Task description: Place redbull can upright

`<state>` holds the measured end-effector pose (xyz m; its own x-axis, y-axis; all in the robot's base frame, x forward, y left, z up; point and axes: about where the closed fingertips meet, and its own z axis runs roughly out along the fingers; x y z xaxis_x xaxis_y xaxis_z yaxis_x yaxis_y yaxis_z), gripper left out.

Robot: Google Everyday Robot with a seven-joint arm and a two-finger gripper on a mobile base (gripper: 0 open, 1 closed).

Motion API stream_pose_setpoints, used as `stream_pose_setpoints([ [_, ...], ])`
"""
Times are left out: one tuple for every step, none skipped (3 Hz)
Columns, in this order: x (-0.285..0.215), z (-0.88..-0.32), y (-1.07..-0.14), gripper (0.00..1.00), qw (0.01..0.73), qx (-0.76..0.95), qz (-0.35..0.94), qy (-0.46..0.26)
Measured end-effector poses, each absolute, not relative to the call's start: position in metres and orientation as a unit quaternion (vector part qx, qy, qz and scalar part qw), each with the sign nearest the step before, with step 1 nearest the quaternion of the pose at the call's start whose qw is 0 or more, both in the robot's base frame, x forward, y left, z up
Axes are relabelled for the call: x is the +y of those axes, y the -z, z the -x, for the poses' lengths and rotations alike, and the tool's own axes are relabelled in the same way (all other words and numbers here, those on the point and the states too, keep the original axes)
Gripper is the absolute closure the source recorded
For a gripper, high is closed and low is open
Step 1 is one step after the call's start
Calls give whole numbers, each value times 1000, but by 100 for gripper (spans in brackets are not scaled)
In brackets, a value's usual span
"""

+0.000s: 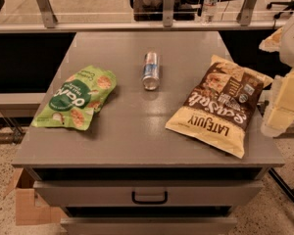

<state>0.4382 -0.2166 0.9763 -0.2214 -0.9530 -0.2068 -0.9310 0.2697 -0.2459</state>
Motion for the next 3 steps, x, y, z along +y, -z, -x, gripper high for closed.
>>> stream_pose_setpoints([
  [-217,-438,-976,0,159,781,603,35],
  [-210,-454,-981,0,168,794,583,17],
  [-194,-490,-989,0,188,825,532,-34],
])
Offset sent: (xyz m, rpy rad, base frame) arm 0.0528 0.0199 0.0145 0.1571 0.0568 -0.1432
